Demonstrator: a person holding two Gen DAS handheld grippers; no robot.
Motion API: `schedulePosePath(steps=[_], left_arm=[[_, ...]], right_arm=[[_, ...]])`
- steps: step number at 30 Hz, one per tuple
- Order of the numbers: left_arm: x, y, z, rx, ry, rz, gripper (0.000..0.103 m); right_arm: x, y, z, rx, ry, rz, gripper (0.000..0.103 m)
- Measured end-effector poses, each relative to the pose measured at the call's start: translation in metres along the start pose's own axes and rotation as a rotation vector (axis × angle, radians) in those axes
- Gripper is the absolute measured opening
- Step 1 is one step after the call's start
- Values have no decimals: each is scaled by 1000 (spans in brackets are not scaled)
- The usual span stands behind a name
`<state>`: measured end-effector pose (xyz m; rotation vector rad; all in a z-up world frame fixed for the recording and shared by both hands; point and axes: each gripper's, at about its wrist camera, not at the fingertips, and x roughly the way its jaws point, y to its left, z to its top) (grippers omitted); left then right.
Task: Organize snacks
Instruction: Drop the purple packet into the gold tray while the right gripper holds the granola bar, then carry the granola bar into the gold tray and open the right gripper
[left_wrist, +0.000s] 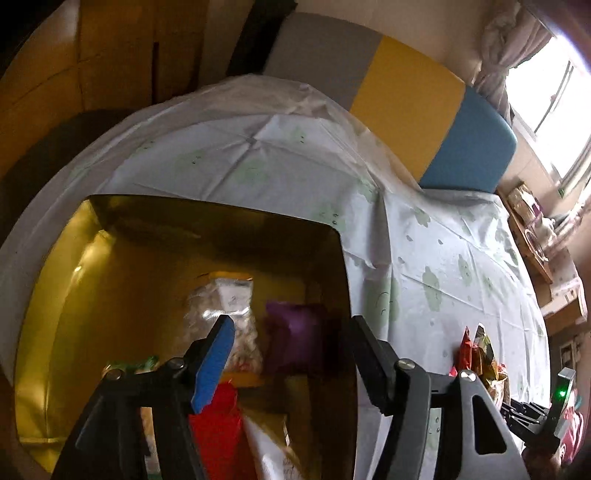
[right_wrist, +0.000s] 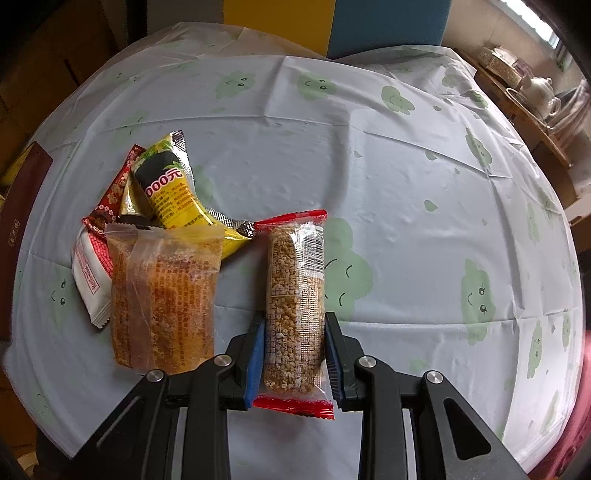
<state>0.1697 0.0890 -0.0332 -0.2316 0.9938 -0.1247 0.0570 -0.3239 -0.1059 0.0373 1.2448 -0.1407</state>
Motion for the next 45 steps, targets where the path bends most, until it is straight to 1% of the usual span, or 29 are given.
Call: schedulePosePath(steps=[3,6,10,14,17,19,24,26,31,36,41,43,45], left_arm=[[-23,3,-13,-9,-51,44,64],[-45,-1,-32,38,-100,95,64],[-63,-3,-56,67,-124,122,64],[-73,-2,-72,64,-121,122,64],[-76,-2,-82,77,-115,142,64],[-76,-1,-87,74,-113,138,64],[-81,-1,-95,78,-115,146,64],[-82,0,-97,75,-112,140,64],[-83,5,-99,63,-110,135,64],[-84,12,-100,43,-108,130,65],[-87,27,-101,8,-116,135,65],[-90,36,-101,-11,-123,144,65],[-91,45,-101,-34,-124,153,65]], right_arm=[[-1,1,0,-4,-1,-3,30],[-1,4,0,-12,-2,-7,30],[-2,6,-1,-20,-5,-13,30],[-4,8,-3,-21,-5,-10,30],[-5,7,-3,-21,-8,-8,30],[-7,5,-3,-16,-14,-11,30],[-15,-6,-2,35,-45,-20,30],[-21,-12,-1,64,-73,-19,30],[-44,-24,1,131,-176,38,30],[-63,-15,5,139,-224,94,30],[-86,23,14,87,-271,205,30],[-94,47,19,41,-275,275,30],[-100,80,25,-28,-275,333,30]])
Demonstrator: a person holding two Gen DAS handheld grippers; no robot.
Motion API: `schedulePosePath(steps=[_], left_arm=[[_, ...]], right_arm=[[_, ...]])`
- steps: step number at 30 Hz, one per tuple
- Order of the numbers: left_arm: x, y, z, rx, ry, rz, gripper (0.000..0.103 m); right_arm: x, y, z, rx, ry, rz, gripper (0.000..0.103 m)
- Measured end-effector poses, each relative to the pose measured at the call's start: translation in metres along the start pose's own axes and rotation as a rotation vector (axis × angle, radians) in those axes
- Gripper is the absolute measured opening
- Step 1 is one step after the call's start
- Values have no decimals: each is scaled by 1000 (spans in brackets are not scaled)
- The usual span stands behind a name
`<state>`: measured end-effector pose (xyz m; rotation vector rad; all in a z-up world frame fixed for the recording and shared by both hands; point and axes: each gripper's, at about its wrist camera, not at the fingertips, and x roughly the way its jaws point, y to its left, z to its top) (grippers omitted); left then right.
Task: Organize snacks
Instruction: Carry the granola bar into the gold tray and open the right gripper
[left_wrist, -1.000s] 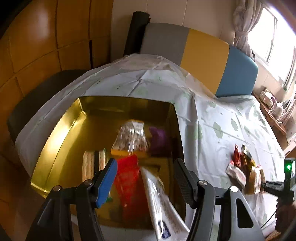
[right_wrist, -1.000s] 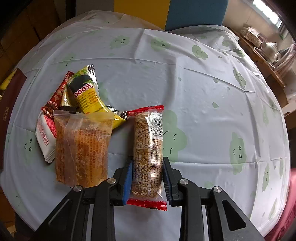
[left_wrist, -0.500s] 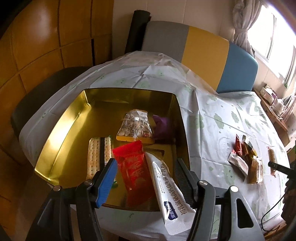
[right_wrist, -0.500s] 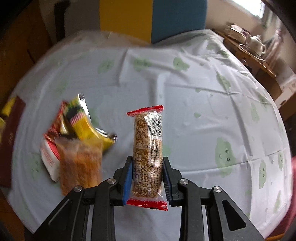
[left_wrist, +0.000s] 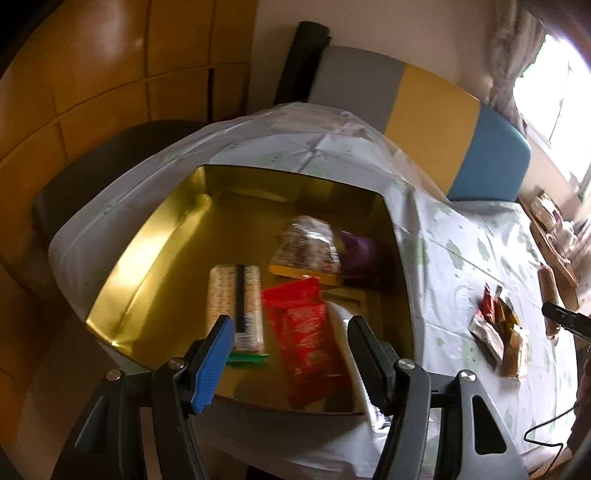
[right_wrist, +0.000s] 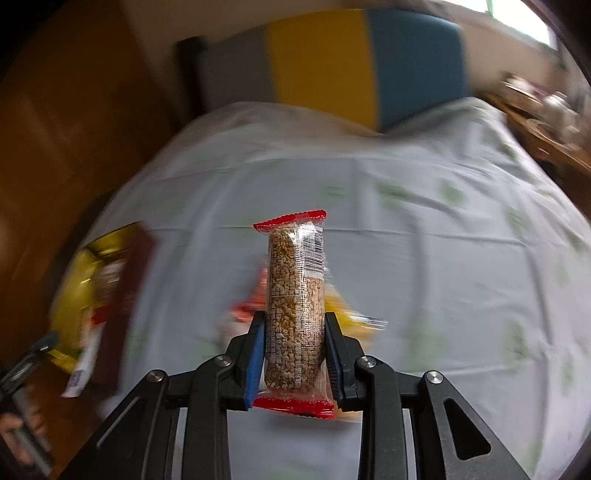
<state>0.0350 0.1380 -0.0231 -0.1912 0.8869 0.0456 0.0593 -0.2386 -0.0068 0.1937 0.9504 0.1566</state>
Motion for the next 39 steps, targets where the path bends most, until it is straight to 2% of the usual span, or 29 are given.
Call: schedulePosePath(steps=[8,13,16,23,25,26,27,29,31,39], left_arm=[[0,41,-1,-90,4,53,65],[1,53,0,-119,7,56,65],[1,57,-2,-118,10,62,65],[8,64,-3,-146,24,60,65],[8,61,-3,-135,21,55,65],[8,60,-2,-131,21,52,65],[8,59,-2,-128,21,49,65],[8,58,-3,-125,21,46,65],[7,59,-3,-125,23,50,65],[6,63,-3,-134,15,57,65]], right_arm=[[43,143,10,-195,98,277,30],[78,218,13,-267,176,396,32],[96,245,4,-281,210,404,46],[99,255,-26,-452,262,314,46],[99,253,-36,-493,290,305,43],[100,253,-41,-517,302,296,36],[101,255,-46,-537,313,281,33],[107,256,-53,-562,343,248,32],[110,259,-54,-577,336,233,32],[142,267,-47,-561,377,210,28]])
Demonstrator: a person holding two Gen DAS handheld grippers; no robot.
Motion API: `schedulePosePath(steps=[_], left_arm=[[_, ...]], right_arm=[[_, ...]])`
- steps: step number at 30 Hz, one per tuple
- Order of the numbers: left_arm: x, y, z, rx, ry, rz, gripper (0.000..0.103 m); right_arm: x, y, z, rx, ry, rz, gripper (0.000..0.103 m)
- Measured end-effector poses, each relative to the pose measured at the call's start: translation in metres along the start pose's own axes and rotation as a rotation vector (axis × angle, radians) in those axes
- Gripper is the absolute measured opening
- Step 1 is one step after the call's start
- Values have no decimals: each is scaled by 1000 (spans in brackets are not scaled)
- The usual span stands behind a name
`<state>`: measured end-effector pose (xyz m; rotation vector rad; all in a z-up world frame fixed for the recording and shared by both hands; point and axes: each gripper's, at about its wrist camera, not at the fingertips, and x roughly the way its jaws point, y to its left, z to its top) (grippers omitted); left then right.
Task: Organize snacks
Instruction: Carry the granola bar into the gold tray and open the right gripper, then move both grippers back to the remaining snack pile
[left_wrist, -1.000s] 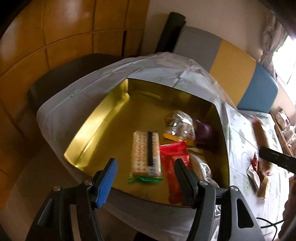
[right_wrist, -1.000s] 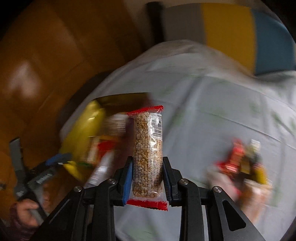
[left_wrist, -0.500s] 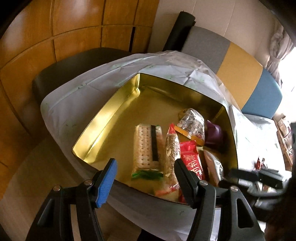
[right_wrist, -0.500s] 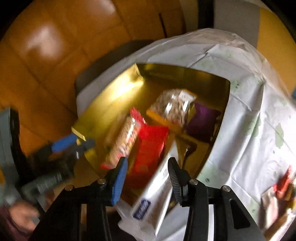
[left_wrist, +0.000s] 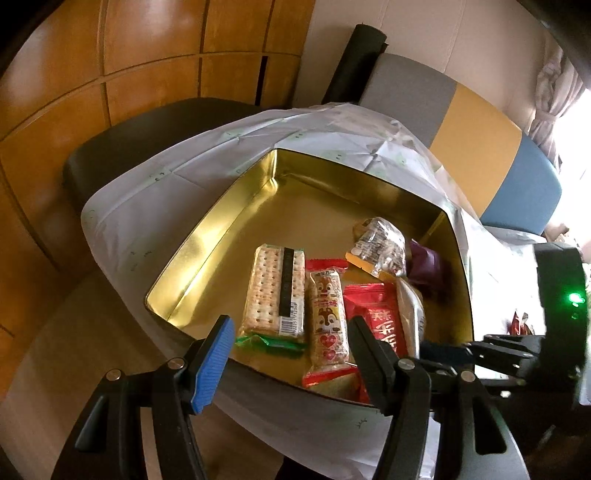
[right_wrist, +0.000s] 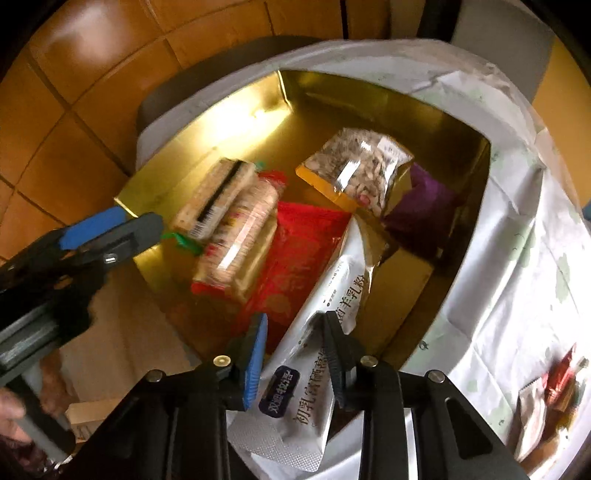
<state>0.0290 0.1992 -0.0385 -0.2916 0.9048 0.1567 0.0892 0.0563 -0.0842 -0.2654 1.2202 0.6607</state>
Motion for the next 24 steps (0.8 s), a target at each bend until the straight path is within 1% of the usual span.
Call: schedulePosePath(steps=[4,7,11,13,15,16,19,22,24], left_arm=[[1,-2,-1,14,1,6,65],[1,-4,-3,14,3,2,65],[-3,-7,-5,25,-4,8,65],[-6,-8,-7,31,-14,9,65],[-8,-9,-6,39,-21,17,65],[-8,-10,-6,41,-21,17,65],[-7,-11,-8,39,-10,9,65],[-9,-13,-9,47,-15,9,65],[-10,-15,-9,52,-20,8,65]], right_arm=[[1,-4,-2,16,-25,13,28],[1,-3,-6,-11,-36,-27,27],[2,0,-8,-20,-50,-54,27],[1,2,-4,-4,-61,-53,27],[4,0,4,13,-72,-33,27],[2,0,2,17,-78,-28,29],[-2,-1,-2,33,-87,-18,29],[-5,-1,-4,43,-103,-32,33],[-10,0,-6,49,-125,-33,33]])
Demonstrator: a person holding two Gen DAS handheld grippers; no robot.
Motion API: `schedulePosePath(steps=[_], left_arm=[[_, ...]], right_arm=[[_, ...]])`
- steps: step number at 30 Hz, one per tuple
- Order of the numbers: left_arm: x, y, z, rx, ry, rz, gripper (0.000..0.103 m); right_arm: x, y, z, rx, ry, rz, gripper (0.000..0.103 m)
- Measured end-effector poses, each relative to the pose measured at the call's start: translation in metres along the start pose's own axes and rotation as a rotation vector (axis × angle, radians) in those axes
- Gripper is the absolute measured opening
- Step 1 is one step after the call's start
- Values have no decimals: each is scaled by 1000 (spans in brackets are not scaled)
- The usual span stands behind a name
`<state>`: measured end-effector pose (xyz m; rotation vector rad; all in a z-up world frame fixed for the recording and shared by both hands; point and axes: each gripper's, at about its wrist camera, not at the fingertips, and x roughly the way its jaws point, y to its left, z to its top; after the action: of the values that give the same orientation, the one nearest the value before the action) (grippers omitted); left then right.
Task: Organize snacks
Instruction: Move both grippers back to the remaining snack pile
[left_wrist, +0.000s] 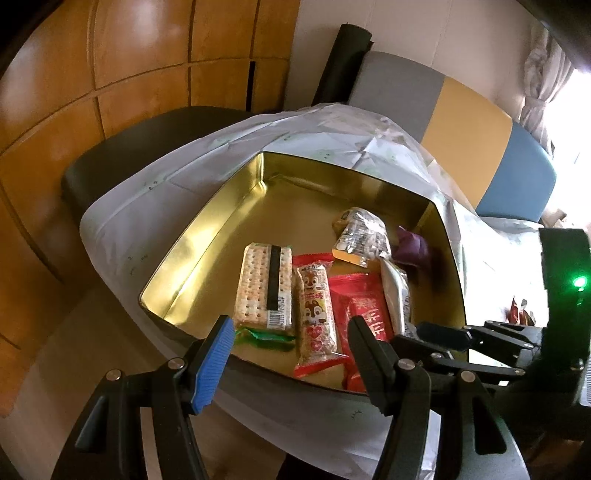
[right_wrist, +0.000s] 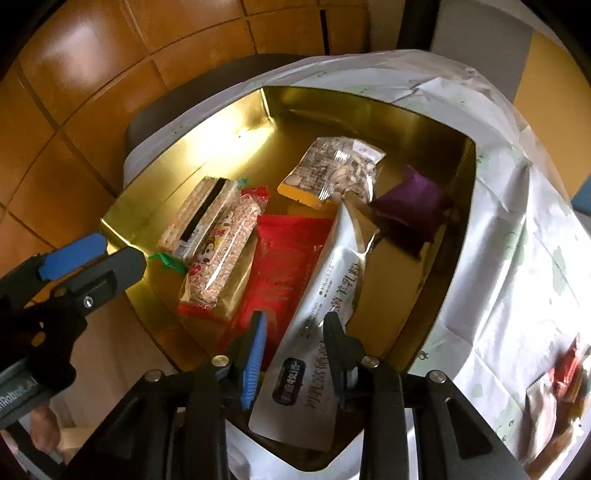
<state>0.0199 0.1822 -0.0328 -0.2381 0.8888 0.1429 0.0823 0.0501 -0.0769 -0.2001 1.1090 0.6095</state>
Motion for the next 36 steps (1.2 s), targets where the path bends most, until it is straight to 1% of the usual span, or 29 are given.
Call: schedulePosePath(steps=[5,9,10,11,13,18,24,25,28,33,36], left_arm=[[-2,-1,0,4,-9,0,65],[-5,-5,-1,15,-11,-4,65],[-5,-6,-1,19,-13,-5,65],[-6,-8,-1,25,-15,-7,65],[-6,-11,-1,33,-15,-12,65],[-8,-21,-3,57,-16,-23,65],[-10,-37,-6,107,-15,-44,65],[-12,-41,-7,125,-20,-50,65],[-13,-53,-10,174,-21,-64,65],[-14,-72,-14,229,-20,-100,65],[-15,-81,-15,248,-10,-136,65]], right_arm=[[-25,1,-3,3,-73,-17,41],[-43,0,-5,0,-124,-40,45],[-48,-1,-5,1,-136,-45,48],[-51,-2,-6,1,-146,-49,54],[-61,-5,-10,4,-169,-62,58],[-74,-16,-19,15,-192,-74,59],[-86,-31,-35,40,-200,-98,63],[-88,-35,-38,44,-202,-104,64],[-99,-50,-48,64,-205,-125,75],[-125,-91,-72,104,-204,-205,75],[-149,-134,-89,189,-210,-246,75]])
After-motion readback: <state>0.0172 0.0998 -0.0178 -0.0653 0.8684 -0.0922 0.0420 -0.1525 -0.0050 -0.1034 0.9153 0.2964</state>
